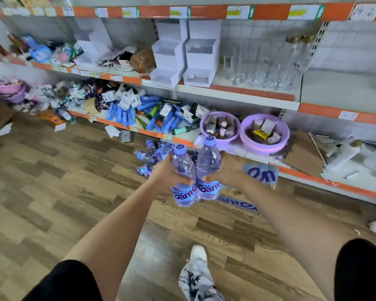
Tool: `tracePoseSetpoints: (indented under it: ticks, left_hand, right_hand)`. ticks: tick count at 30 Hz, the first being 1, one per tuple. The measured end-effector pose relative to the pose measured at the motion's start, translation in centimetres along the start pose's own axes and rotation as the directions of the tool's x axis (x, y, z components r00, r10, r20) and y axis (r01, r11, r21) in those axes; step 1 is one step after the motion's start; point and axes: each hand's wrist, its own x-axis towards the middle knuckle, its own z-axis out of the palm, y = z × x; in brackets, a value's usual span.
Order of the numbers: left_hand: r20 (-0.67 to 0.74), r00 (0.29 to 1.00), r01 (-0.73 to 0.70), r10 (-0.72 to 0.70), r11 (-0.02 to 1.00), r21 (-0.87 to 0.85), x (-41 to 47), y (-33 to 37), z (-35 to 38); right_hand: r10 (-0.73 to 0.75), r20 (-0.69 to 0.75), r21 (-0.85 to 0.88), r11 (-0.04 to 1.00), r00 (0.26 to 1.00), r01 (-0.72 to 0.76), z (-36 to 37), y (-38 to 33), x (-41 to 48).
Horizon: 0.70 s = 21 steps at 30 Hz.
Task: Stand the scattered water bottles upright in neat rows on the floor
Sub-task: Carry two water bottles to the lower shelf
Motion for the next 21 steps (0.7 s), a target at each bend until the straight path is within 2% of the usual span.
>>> tracePoseSetpoints:
  ticks: [5,11,14,21]
  left_hand:
    - [0.109,0.994,-0.023,0.018,0.999,0.042,7.6,-1.4,-0.5]
    - [0.209,0.977,-0.061,0.041,0.994,0.085,15.7,-4.8,1.4]
    - [0.28,0.958,-0.098,0.063,0.989,0.114,19.4,-7.6,4.7]
    - [0.364,0.922,-0.194,0.132,0.972,0.137,29.5,-17.4,17.3]
  right_hand:
    - [0.117,-0.077,0.108,0.988,0.99,-0.108,1.8,0.5,6.3]
    - [0.324,-0.068,0.229,0.926,0.944,-0.301,5.0,4.3,11.5]
    - [0.413,-0.106,0.296,0.881,0.905,-0.368,8.1,8.4,13.8]
    - [0.523,-0.232,0.299,0.841,0.82,-0.452,17.6,22.4,19.7]
